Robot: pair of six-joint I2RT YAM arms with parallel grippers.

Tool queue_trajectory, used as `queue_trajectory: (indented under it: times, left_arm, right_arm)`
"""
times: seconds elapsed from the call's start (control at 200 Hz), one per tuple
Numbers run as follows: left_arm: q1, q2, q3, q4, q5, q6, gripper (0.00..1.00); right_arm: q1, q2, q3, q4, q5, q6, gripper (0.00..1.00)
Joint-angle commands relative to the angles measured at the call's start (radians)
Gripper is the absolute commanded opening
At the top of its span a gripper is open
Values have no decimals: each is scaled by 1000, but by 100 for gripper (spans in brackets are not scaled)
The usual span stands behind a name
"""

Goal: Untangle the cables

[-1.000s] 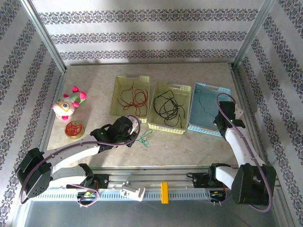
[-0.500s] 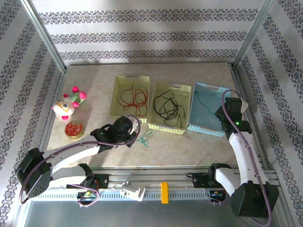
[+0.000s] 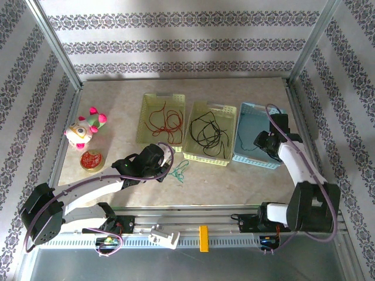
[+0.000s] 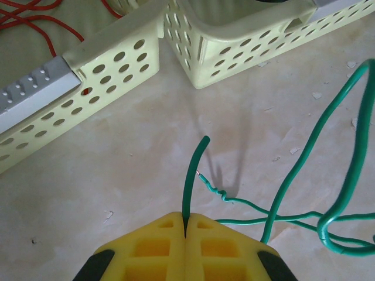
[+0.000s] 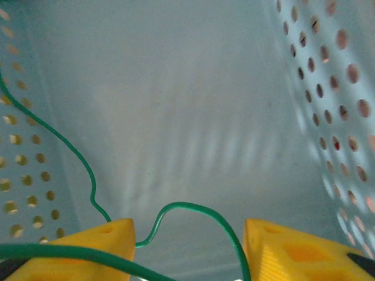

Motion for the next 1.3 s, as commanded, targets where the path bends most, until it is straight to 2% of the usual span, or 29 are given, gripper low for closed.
queue_trajectory:
  times: [0.0,0.185,0.34,0.41,0.415,0.43,0.44,0.49,0.715,0.815,0.909,0.979,1.089,1.209,1.299]
  left_arm:
    - [0,0,-15,18,9,13,0]
    - [-1,3,-13,14,7,8,0]
    - [-1,1,-14,17,4,8,0]
    - [-1,2,-14,17,3,10,0]
    - [-1,2,-14,17,3,10,0]
    - [-1,1,-14,17,4,10,0]
    - [-1,2,-14,17,3,10,0]
    - [-1,1,-15,17,4,10,0]
    - [-1,-5,-14,14,2,13,0]
    - [0,-10,-15,13,-2,13,0]
    - [-1,-10,-14,12,-3,12,0]
    - [-1,-11,-14,13,-2,13,0]
    - [0,-14,-13,20,8,13,0]
    - [0,-25,-12,30,25,-3,0]
    - [0,-43,-12,46,40,-22,0]
  right_arm:
    - [-4,84,56,32,-21,-9,49]
    - [10,212,91,53,-24,-6,49]
    - [12,182,128,5,4,-19,58]
    - [12,154,143,-28,53,-19,67]
    - [12,153,143,-31,57,-19,68]
    - [12,149,148,-40,67,-23,83]
    - [12,146,150,-45,72,-26,86]
    - [12,138,169,-73,97,-35,90]
    - [23,143,237,-179,173,-83,91]
    - [41,133,239,-184,223,-102,91]
    - [48,87,226,-161,212,-93,90]
    - [58,20,200,-109,156,-99,88]
    - [98,-98,162,-34,-23,-136,84]
    - [225,-187,138,-14,-226,-179,78]
    - [368,-211,110,-4,-402,-210,75]
